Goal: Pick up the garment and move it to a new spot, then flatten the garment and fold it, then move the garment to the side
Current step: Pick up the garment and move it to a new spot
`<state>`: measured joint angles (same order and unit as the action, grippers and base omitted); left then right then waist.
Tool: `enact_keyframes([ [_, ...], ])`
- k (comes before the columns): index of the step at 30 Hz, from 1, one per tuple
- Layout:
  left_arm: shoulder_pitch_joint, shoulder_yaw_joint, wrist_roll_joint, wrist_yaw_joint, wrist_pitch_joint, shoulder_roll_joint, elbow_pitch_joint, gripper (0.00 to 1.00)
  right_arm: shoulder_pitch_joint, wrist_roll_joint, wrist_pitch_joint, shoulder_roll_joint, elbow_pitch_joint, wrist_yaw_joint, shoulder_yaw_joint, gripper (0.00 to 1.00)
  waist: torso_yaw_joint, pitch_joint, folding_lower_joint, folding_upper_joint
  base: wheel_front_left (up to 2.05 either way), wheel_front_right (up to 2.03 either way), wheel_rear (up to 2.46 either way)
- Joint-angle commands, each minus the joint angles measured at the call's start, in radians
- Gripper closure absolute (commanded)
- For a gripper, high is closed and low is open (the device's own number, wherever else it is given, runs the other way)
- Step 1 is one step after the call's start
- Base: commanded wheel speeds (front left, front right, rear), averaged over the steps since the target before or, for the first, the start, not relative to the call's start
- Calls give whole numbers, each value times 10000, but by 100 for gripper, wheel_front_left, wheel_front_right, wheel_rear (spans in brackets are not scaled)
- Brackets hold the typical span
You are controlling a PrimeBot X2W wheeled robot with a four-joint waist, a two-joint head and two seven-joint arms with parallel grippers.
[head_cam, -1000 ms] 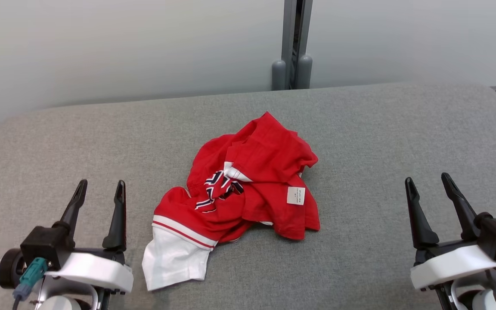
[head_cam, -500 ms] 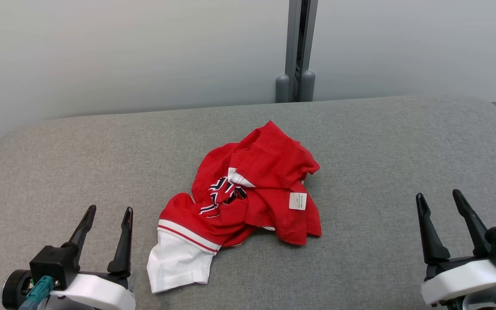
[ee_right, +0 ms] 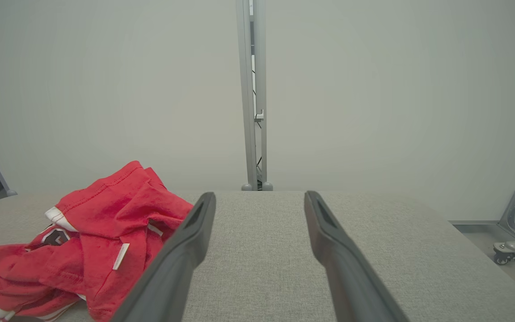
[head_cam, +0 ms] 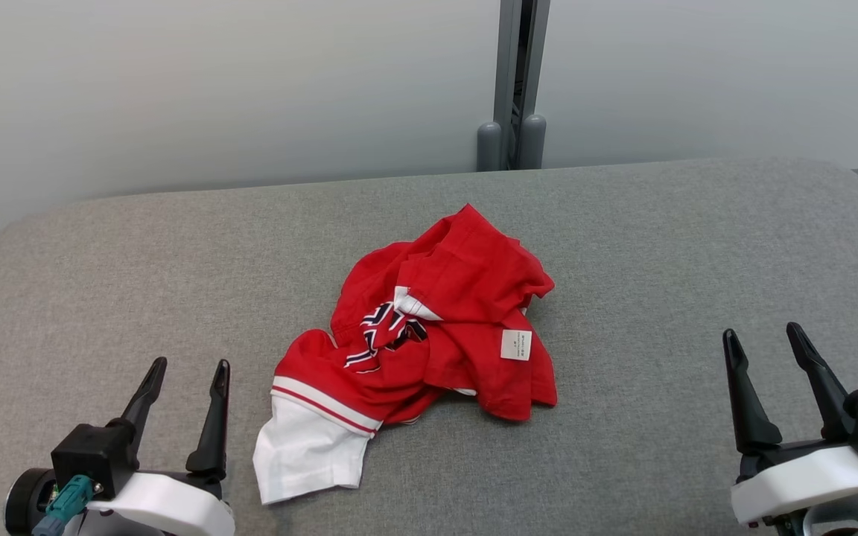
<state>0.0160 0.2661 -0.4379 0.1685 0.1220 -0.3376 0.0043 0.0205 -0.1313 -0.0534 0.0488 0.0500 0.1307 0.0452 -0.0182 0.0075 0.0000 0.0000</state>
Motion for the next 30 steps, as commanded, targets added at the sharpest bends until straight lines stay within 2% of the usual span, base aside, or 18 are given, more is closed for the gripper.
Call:
enact_keyframes([
  [1,-74,10,-43,76,-40,-29,15,0,-26,-59,-77,41,8,1,24,0,6,12,0,0,0,0,0],
  [10,-276,96,-43,99,-134,-3,7,0,-123,-39,-86,41,-26,1,18,0,11,50,0,0,0,0,0],
  [15,-735,273,-130,-136,-308,29,213,0,-222,-46,-72,41,56,1,-7,0,-19,245,0,0,0,0,0],
  [20,-1766,675,-438,-703,-1049,219,851,0,-433,-50,-83,41,146,1,-81,0,-88,766,0,0,0,0,0],
  [25,-2894,1005,-1015,-1377,-2152,467,2225,0,-771,7,-111,41,152,1,-188,0,-243,1352,0,0,0,0,0],
  [30,-3499,1163,-1430,-1725,-3050,539,3541,0,-1007,-92,-223,41,12,1,-253,0,-426,1752,0,0,0,0,0],
])
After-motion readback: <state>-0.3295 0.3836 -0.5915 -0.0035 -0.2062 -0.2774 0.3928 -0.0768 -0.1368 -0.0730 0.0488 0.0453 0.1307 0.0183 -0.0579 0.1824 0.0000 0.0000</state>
